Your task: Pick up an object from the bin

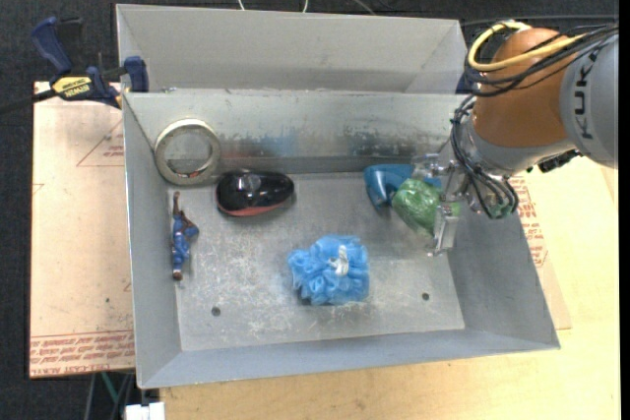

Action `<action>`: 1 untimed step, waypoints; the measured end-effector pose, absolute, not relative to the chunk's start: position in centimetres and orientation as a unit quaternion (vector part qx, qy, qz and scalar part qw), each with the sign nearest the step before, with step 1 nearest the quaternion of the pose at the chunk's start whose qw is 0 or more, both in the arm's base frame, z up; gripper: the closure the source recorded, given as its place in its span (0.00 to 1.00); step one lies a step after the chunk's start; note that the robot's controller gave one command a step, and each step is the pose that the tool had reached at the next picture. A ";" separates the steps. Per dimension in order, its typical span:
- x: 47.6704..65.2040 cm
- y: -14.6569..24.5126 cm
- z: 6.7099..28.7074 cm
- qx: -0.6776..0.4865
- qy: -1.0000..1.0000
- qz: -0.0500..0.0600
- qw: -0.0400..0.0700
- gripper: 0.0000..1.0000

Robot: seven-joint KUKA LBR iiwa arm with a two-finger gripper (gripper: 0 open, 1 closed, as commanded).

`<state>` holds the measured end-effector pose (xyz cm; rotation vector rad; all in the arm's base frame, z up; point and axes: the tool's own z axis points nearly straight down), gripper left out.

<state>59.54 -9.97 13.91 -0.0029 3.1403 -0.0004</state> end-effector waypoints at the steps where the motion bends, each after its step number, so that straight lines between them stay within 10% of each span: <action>1: 59.5 -10.0 13.9 -0.001 1.000 0.000 0.001 1.00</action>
Offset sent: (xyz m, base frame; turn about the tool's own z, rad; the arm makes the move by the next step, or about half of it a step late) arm 0.0000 0.0000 0.0000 0.0000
